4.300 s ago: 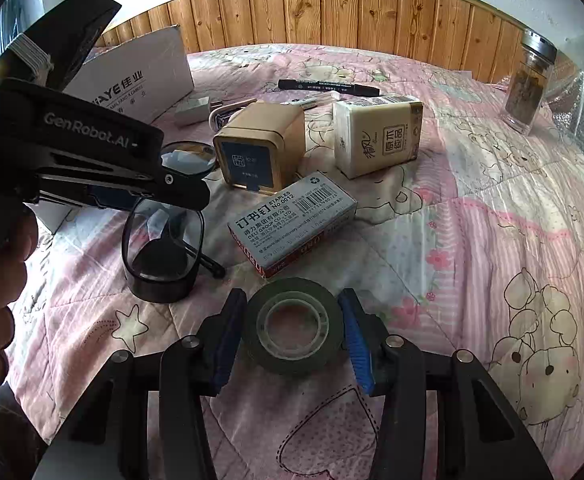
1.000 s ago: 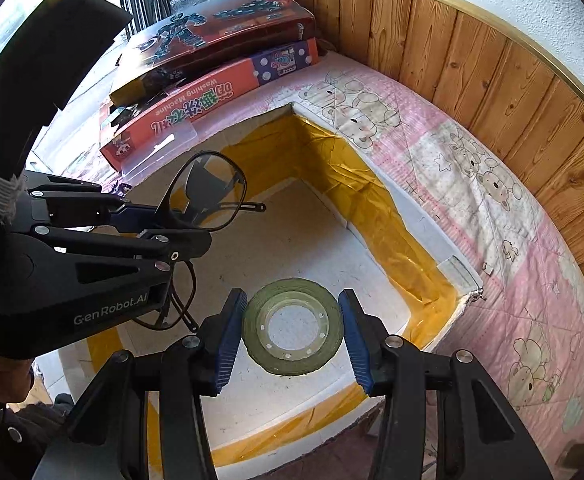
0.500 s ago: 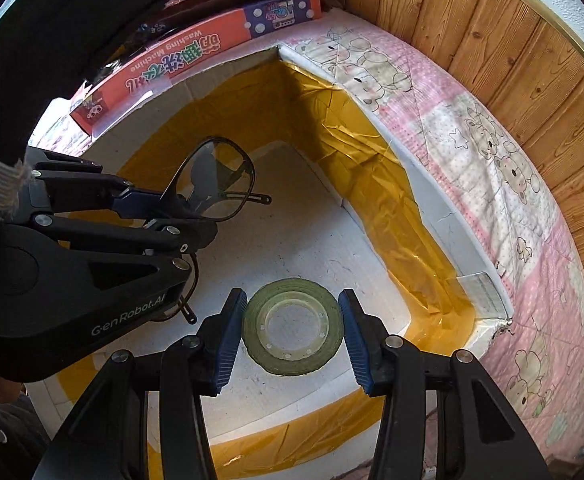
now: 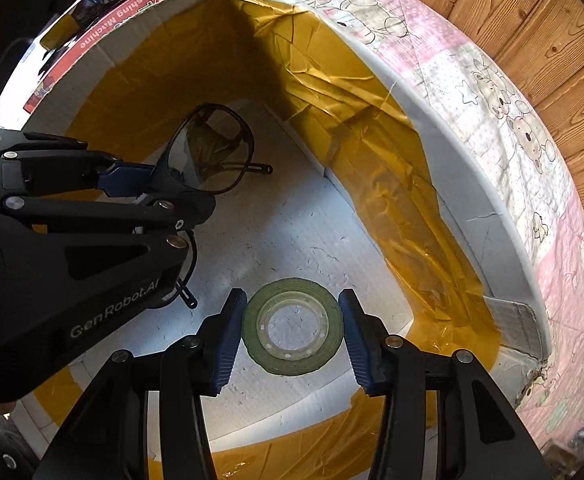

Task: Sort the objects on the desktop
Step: 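Lower the glasses into the box and open the left tool while the right tool releases the tape inside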

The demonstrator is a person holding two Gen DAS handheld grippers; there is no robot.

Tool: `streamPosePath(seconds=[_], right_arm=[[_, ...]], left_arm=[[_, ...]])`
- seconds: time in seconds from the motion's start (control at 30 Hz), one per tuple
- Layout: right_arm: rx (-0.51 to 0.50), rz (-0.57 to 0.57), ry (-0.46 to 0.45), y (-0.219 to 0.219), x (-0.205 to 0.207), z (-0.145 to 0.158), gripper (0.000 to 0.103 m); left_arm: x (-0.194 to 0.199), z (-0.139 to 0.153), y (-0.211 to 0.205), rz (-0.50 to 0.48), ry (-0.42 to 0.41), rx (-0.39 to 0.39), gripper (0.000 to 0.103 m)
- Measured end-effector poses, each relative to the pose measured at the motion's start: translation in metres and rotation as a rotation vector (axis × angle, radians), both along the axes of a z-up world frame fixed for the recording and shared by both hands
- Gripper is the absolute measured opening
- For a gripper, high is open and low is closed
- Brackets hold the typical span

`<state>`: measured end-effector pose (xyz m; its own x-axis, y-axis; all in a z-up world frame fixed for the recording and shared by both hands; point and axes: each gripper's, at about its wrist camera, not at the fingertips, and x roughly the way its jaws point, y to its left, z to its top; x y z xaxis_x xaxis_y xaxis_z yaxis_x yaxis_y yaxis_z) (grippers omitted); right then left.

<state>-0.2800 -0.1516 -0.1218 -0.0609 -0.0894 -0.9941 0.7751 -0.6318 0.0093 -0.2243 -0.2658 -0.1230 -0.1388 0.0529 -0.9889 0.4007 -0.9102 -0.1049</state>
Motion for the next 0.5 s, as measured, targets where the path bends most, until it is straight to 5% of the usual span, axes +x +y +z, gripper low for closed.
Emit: streamPosePath(seconds=[0.23,0.5], right_arm=[[0.025,-0.018,0.015,0.003,0.007,0.004,0.049],[-0.022,-0.044,0.054,0.018,0.031,0.033,0.061]], left_arm=[[-0.003,0.000,0.004,-0.029,0.012,-0.038,0.027],[0.010,0.025,0.008,-0.044,0.024,-0.097,0.039]])
